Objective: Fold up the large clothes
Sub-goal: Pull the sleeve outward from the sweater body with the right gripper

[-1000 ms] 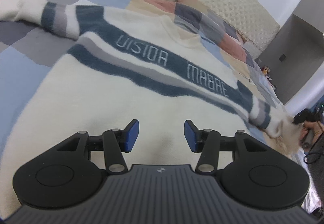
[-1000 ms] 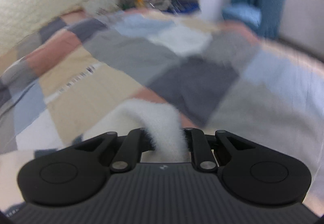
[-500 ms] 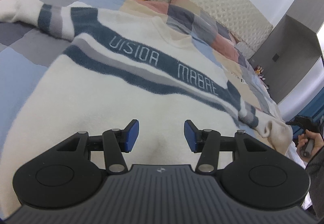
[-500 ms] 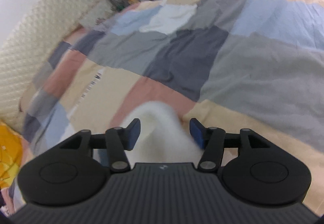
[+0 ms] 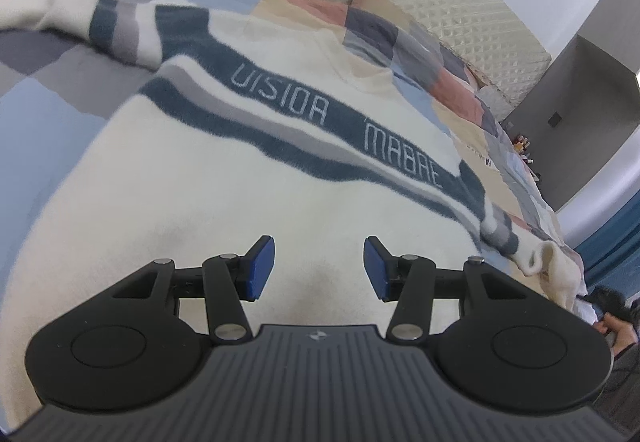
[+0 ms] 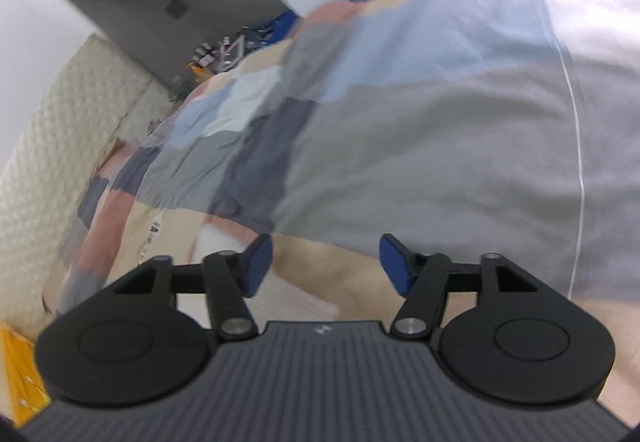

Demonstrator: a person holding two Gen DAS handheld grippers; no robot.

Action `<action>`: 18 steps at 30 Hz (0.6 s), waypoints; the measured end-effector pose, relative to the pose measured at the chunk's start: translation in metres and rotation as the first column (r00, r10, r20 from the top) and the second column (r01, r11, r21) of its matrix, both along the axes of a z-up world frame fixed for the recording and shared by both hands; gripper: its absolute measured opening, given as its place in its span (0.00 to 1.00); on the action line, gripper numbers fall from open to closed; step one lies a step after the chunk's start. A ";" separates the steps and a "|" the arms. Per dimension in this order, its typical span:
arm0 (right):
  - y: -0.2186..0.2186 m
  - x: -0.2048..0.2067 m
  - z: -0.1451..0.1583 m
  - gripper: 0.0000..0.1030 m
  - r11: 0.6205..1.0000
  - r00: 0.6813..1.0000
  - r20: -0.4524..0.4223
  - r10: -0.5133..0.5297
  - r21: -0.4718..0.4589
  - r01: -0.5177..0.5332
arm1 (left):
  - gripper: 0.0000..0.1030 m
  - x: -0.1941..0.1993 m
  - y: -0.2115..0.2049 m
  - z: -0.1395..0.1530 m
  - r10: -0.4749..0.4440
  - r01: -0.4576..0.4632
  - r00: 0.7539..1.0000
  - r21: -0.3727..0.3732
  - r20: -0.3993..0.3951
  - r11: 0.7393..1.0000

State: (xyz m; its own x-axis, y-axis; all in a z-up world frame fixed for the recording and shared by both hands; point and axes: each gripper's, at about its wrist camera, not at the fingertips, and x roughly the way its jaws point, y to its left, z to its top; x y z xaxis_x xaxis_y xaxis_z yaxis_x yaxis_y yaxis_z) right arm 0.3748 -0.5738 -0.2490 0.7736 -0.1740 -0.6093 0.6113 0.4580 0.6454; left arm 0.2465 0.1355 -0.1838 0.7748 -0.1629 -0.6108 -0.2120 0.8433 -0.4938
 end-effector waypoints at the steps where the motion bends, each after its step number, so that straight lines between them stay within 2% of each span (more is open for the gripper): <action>1: 0.000 0.000 -0.005 0.54 1.000 1.000 0.009 0.011 0.021 -0.011 | 0.54 0.001 0.000 -0.001 0.002 -0.002 1.000 -0.005 -0.004 1.000; 5: 0.012 0.002 -0.016 0.55 0.994 0.989 0.122 0.079 0.071 -0.088 | 0.54 0.003 -0.001 -0.005 -0.001 0.001 1.000 -0.009 -0.015 1.000; 8: 0.022 0.009 -0.022 0.54 0.989 0.988 0.115 0.102 0.094 -0.113 | 0.54 0.004 -0.003 -0.008 -0.010 0.010 1.000 -0.015 -0.022 1.000; 12: 0.032 0.015 -0.028 0.54 0.983 0.984 0.153 0.094 0.140 -0.115 | 0.54 0.005 -0.004 -0.010 -0.006 0.005 1.000 -0.007 -0.031 1.000; 18: 0.046 0.018 -0.028 0.54 0.956 0.957 0.277 0.082 0.251 -0.154 | 0.54 0.008 -0.004 -0.013 0.000 -0.001 0.999 -0.023 -0.040 1.000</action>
